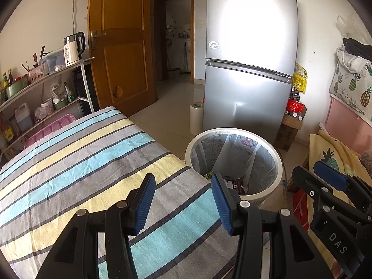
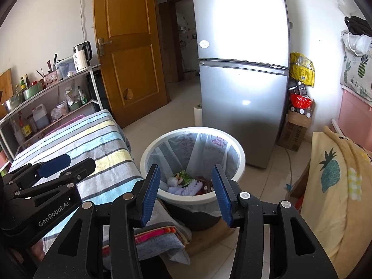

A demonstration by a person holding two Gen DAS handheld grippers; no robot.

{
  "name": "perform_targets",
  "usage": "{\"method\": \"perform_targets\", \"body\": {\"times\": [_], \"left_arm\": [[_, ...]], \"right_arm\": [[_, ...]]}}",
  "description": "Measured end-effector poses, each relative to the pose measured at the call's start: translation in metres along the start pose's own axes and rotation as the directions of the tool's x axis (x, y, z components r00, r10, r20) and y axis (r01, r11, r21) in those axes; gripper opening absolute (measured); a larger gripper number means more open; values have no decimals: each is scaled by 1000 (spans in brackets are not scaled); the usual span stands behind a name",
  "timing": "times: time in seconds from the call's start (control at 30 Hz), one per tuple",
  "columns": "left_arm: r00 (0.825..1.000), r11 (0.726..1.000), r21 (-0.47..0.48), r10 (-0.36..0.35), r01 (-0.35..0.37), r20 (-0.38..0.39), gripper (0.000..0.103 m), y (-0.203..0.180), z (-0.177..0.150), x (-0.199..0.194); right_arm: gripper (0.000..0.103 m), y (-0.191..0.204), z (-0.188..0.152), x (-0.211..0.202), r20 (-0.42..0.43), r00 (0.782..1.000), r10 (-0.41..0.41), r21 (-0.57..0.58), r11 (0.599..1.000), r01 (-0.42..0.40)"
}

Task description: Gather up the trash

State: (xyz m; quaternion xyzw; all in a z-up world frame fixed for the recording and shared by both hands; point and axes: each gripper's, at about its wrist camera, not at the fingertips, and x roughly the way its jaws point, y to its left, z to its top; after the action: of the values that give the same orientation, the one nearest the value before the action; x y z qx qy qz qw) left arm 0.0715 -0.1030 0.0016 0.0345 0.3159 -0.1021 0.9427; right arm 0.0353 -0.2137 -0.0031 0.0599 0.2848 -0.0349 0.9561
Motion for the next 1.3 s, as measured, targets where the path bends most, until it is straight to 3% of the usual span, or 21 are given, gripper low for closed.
{"method": "perform_targets", "body": {"times": [1.3], "left_arm": [[1000,1000,-4,7,-7,0,50,0,0,1]], "right_arm": [[47,4,-3,0,-2,1000,3,1,1000,-3]]}}
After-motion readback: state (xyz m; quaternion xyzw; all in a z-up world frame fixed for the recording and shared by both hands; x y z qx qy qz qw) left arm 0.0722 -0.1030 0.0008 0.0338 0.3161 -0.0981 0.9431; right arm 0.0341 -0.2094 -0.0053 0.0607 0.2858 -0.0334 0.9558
